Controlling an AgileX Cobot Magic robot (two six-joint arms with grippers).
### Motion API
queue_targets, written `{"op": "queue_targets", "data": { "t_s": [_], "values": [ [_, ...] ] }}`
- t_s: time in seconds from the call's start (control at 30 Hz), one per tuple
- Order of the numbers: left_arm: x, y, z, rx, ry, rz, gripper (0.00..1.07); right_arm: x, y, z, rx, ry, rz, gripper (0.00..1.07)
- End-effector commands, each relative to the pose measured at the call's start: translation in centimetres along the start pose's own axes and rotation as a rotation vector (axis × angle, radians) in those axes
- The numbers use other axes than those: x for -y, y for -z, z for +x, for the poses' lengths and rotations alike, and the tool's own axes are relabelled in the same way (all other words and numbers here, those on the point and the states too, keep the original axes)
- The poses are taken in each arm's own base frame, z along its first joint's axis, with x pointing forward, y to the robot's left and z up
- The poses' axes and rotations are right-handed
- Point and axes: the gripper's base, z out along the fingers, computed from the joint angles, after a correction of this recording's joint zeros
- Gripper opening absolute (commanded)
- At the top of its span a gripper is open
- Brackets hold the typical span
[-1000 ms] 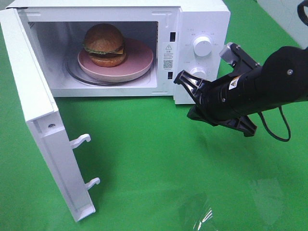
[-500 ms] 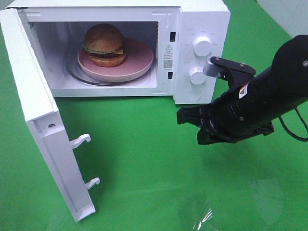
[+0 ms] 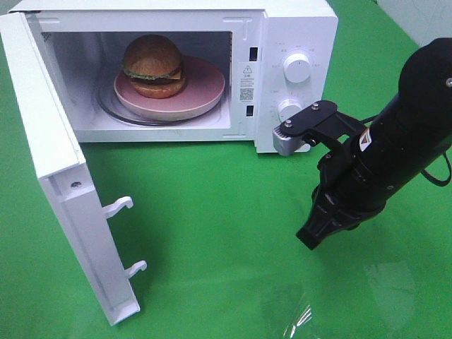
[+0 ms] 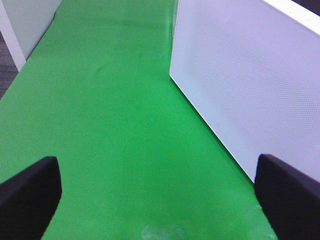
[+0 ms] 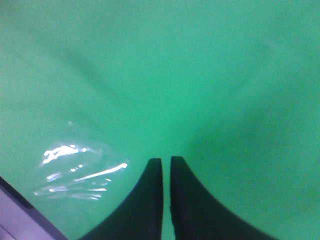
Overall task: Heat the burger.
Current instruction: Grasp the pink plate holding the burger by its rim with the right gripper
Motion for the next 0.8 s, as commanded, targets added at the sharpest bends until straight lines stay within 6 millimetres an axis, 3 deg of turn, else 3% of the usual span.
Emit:
{"op": "queue_targets", "data": {
  "t_s": [0.03,0.23,0.5,0.63,0.7,0.73,0.77,0.8],
  "values": [
    [0.1,0.1,0.1,0.020,0.007,0.003,0.96,0.5,0.3,0.0,-0.009,0.159,0.033,0.08],
    [0.1,0.1,0.1,0.020,0.007,0.003,0.96,1.3,0.4,-0.4,0.008,0.510,0.127,0.10],
    [0.1,0.1,0.1,0.020,0.007,0.003,0.96,2.0,0.6,-1.3,0.062,0.717,0.240,0.17],
    [0.1,0.1,0.1,0.020,0.007,0.003,0.96,2.2,0.7,-1.9,0.113,0.775,0.300,0.29],
    [0.1,0.1,0.1,0.020,0.007,0.003,0.96,2.3,0.9,-2.3,0.150,0.798,0.329,0.45],
    [0.1,0.1,0.1,0.020,0.007,0.003,0.96,2.3,0.9,-2.3,0.150,0.798,0.329,0.45],
    [0.1,0.1,0.1,0.020,0.007,0.003,0.96,2.3,0.9,-2.6,0.173,0.802,0.340,0.58],
    [0.1,0.1,0.1,0.020,0.007,0.003,0.96,2.3,0.9,-2.6,0.173,0.802,0.340,0.58]
  ]
}}
